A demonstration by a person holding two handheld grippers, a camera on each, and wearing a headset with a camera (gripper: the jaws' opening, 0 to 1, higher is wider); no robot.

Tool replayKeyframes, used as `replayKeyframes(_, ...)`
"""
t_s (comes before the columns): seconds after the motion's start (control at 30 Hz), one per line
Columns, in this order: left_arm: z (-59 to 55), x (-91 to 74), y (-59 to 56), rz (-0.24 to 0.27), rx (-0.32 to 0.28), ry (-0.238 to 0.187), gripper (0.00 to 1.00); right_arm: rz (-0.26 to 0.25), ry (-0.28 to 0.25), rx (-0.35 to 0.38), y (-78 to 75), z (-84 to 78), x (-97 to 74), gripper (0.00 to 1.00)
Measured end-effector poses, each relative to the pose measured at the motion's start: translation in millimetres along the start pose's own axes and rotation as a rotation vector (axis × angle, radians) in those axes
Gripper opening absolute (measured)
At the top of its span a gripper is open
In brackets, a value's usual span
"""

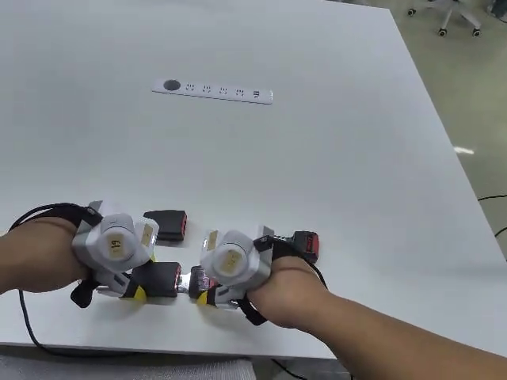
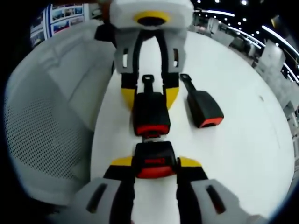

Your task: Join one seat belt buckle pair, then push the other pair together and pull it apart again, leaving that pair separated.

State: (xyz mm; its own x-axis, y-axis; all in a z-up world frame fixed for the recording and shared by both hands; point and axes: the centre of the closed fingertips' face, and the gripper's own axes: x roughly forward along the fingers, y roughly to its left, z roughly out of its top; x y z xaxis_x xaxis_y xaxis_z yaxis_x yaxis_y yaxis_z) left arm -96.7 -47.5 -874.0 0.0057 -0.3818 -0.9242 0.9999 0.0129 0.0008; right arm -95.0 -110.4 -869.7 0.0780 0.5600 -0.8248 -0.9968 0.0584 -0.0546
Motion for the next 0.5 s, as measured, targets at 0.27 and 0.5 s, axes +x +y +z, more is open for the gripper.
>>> replayKeyframes(0.27,-2.6,0.5,1.4,0.003,-0.009,0.000,0.32,0.002,0.009,0.022,-0.5,0.5,4.4,0.31)
replayKeyframes(0.5,-0.5,0.3,1.3,0.002,-0.011,0.005,0.32,-0.003,0.022,0.003,-0.7,1.6,3.3,0.32)
